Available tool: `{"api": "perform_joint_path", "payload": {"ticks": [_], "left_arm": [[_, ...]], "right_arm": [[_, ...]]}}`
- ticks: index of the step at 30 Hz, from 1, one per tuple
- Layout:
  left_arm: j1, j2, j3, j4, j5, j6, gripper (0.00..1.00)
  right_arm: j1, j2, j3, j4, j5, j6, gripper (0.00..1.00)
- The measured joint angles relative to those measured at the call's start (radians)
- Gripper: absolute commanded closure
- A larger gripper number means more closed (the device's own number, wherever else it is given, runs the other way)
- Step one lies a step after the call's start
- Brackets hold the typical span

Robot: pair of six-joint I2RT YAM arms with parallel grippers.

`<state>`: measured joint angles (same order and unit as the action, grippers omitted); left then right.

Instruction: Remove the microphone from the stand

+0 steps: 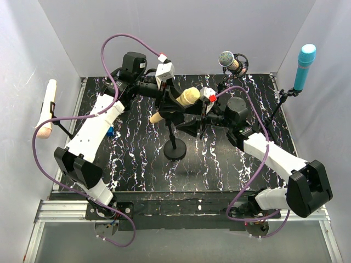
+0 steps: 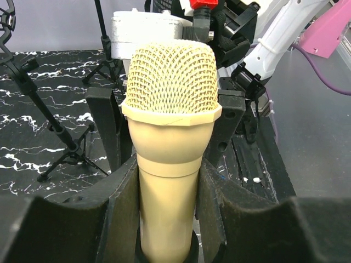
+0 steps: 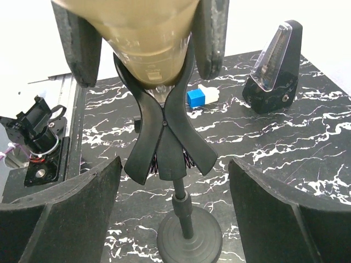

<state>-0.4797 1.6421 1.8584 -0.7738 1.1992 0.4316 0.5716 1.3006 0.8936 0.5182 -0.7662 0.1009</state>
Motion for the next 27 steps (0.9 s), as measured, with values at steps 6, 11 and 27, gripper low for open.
{"api": "perform_joint_path", "payload": {"ticks": [6,11,27], "left_arm": [[0.006,0.0,0.0,0.001,0.004,-0.023,1.0],[0.01,0.0,0.0,-0.005,0.005,-0.032,1.0],[0.014,-0.016,0.0,-0.042,-0.012,-0.015,1.0]], "right_arm": [[0.004,0.011,0.0,0.033,-0.029,-0.008,0.14],[0.008,0.029,0.0,0.054,-0.048,-0.006,0.14],[0.021,0.043,0.014,0.084,-0.051,0.116,0.09]]}}
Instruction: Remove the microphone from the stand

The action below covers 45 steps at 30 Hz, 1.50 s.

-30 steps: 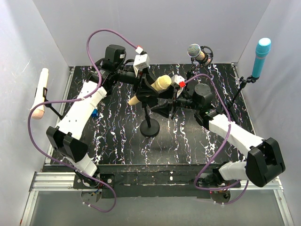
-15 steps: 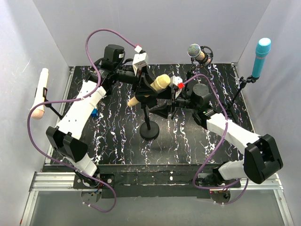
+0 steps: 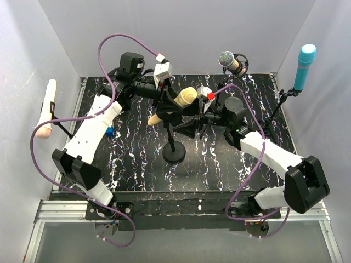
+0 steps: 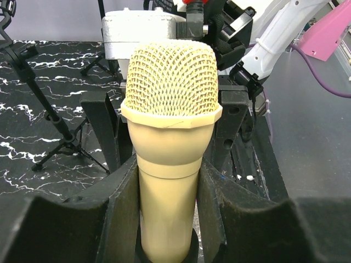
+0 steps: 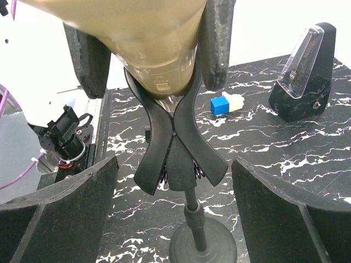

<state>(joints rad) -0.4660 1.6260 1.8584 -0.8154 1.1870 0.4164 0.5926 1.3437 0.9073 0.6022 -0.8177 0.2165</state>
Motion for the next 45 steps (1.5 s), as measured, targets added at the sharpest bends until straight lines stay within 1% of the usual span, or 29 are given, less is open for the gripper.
{"api": "perform_joint_path", "payload": {"ticks": [6,9,10,12,13,16,17,18,19,25,27,30,33,34,36,37,39,42,44,45], "left_arm": [[0.001,-0.001,0.0,-0.005,0.0,0.0,1.0],[0.002,-0.001,0.0,-0.004,0.003,-0.01,1.0],[0.002,-0.001,0.0,-0.003,0.004,-0.018,1.0],[0.002,-0.001,0.0,-0.004,0.011,-0.029,1.0],[0.002,-0.001,0.0,-0.005,0.014,-0.035,1.0],[0.005,-0.001,0.0,-0.01,0.026,-0.045,1.0],[0.006,-0.001,0.0,-0.008,0.026,-0.049,1.0],[0.009,-0.001,0.0,-0.008,0.031,-0.053,1.0],[0.009,-0.001,0.0,-0.007,0.034,-0.054,1.0],[0.009,0.0,0.008,-0.006,0.03,-0.058,1.0],[0.009,0.013,0.044,-0.024,0.019,-0.062,1.0],[0.001,0.07,0.177,-0.079,0.013,-0.075,1.0],[-0.007,0.154,0.362,-0.127,0.01,-0.089,1.0],[-0.007,0.171,0.406,-0.134,0.01,-0.092,1.0],[-0.006,0.182,0.436,-0.136,0.005,-0.091,1.0],[-0.005,0.179,0.433,-0.138,0.002,-0.089,1.0],[-0.003,0.158,0.388,-0.117,-0.002,-0.085,1.0],[0.001,0.065,0.199,-0.044,-0.03,-0.079,1.0],[0.005,-0.015,0.051,0.018,-0.062,-0.081,1.0],[0.006,-0.056,-0.021,0.053,-0.078,-0.088,1.0]], "right_arm": [[0.005,0.0,0.0,0.002,0.011,-0.003,0.09],[0.005,0.0,0.0,0.005,0.011,-0.004,0.11],[0.005,0.0,0.0,0.008,0.011,-0.005,0.12],[0.006,0.001,0.0,0.012,0.01,-0.006,0.19],[0.006,0.003,0.0,0.017,0.006,-0.006,0.26],[0.006,0.012,0.006,0.029,-0.011,-0.007,0.57],[0.007,0.015,0.007,0.031,-0.023,-0.005,0.7],[0.008,0.017,0.008,0.029,-0.028,-0.008,0.87],[0.01,0.019,0.009,0.031,-0.034,-0.01,0.98],[0.009,0.019,0.01,0.029,-0.034,-0.021,0.99],[0.009,0.016,0.01,0.031,-0.028,-0.026,0.99],[0.004,0.005,0.011,0.059,-0.003,-0.031,0.99],[-0.006,-0.005,0.025,0.089,0.037,-0.037,0.99],[-0.009,-0.007,0.03,0.095,0.049,-0.038,0.97],[-0.01,-0.009,0.034,0.105,0.063,-0.04,0.78],[-0.01,-0.01,0.034,0.106,0.064,-0.04,0.75],[-0.008,-0.011,0.034,0.095,0.063,-0.041,0.75],[0.004,-0.008,0.033,0.029,0.045,-0.06,0.82],[0.01,0.002,0.033,-0.022,0.019,-0.081,0.82],[0.014,0.006,0.033,-0.044,0.003,-0.09,0.79]]}}
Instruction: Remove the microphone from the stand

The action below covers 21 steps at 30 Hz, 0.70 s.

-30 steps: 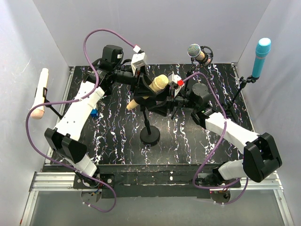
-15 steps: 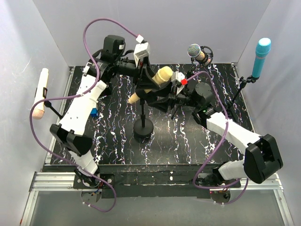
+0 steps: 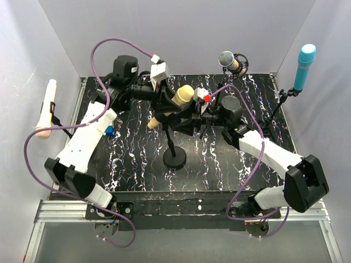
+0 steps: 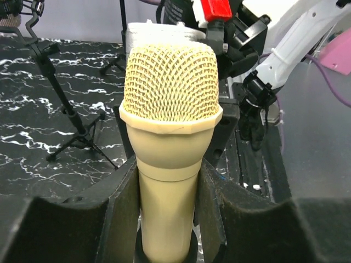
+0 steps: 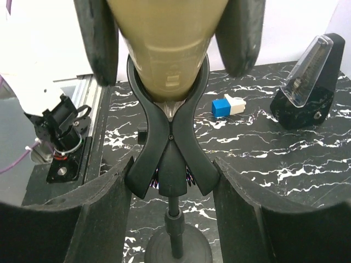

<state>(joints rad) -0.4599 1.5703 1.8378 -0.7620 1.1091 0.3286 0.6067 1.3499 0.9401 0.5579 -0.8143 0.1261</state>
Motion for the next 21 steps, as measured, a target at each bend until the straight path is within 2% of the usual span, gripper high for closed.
{"api": "perform_joint_path", "payload": {"ticks": [1,5,9,21], "left_arm": [[0.001,-0.038,-0.067,0.039,-0.012,-0.005,1.0],[-0.002,-0.141,-0.199,0.166,-0.036,-0.025,1.0],[0.0,-0.158,-0.226,0.206,-0.036,-0.043,1.0],[0.005,-0.154,-0.227,0.228,-0.043,-0.066,1.0]], "right_arm": [[0.003,0.003,0.0,-0.016,-0.012,-0.006,0.72],[0.013,0.0,0.001,-0.021,-0.036,-0.042,0.24],[0.006,-0.015,-0.001,-0.072,-0.045,-0.061,0.18],[-0.004,0.081,0.048,-0.086,-0.079,-0.003,0.13]]}}
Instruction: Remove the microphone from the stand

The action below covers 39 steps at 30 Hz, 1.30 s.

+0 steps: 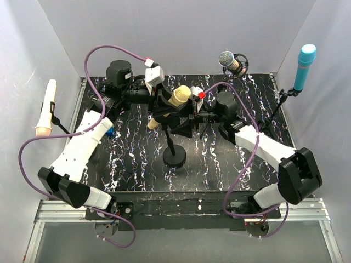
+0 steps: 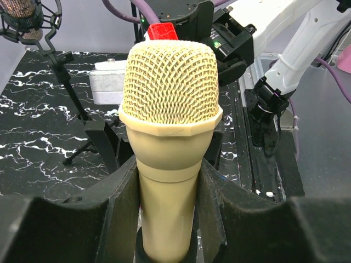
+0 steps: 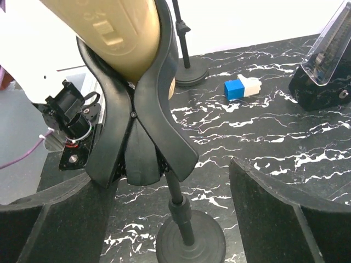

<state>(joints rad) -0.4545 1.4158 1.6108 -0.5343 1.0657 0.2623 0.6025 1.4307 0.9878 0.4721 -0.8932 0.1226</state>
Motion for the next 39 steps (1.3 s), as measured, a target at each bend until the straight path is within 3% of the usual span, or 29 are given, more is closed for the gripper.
{"api": "perform_joint_path", "payload": {"ticks": [16,21,27,32,39], "left_arm": [[0.01,0.003,-0.002,0.011,-0.006,-0.021,1.0],[0.01,0.003,-0.002,0.011,-0.007,-0.019,1.0],[0.011,0.004,-0.002,0.011,-0.01,-0.013,1.0],[0.014,0.004,-0.002,0.016,-0.013,-0.011,1.0],[0.014,0.004,-0.002,0.027,-0.012,-0.01,1.0]], "right_arm": [[0.0,0.017,0.076,0.053,-0.053,0.048,0.11],[0.0,0.018,0.076,0.055,-0.051,0.047,0.17],[0.002,0.032,0.076,0.055,-0.047,0.047,0.36],[0.006,0.032,0.073,0.046,-0.048,0.02,0.98],[0.003,0.009,0.042,0.051,-0.024,0.025,0.99]]}}
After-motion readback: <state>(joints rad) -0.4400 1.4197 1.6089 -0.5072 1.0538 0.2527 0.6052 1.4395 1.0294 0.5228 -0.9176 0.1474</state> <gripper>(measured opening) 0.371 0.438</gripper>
